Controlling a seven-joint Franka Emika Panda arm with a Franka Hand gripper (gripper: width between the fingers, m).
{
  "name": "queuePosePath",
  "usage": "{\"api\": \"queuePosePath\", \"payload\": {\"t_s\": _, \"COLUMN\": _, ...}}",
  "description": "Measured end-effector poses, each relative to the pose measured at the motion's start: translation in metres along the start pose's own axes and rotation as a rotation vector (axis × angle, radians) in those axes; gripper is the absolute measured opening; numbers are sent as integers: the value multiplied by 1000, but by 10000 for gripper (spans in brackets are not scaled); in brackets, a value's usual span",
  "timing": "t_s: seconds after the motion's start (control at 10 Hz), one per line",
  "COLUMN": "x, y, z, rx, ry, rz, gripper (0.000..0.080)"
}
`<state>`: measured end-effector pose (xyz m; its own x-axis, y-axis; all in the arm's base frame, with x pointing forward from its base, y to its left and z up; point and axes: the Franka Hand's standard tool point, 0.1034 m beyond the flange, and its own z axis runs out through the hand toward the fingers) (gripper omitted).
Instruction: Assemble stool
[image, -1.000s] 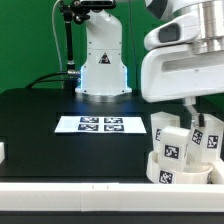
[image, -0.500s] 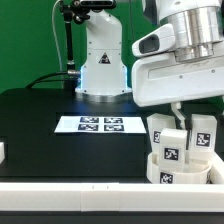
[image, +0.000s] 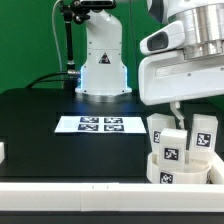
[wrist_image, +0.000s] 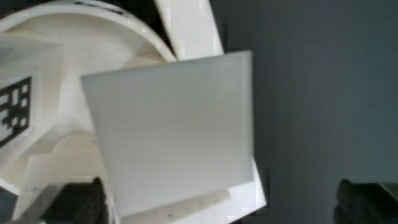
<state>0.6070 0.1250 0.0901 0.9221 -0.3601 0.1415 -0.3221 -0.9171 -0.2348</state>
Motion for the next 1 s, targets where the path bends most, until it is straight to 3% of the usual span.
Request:
{"api": "queuePosePath", "payload": {"t_s": 0.2, "x": 0, "y": -1, "z": 0, "rx": 0, "ry": -1, "rz": -1, "gripper": 649}}
{"api": "queuePosePath", "payload": {"t_s": 0.5, "x": -20, "y": -1, "z": -14, "rx": -91, "ry": -90, "rz": 44, "gripper": 649}}
{"api": "queuePosePath", "payload": {"t_s": 1.0, "x": -20, "y": 0, "z": -14, "rx": -94, "ry": -91, "rz": 36, "gripper": 649}}
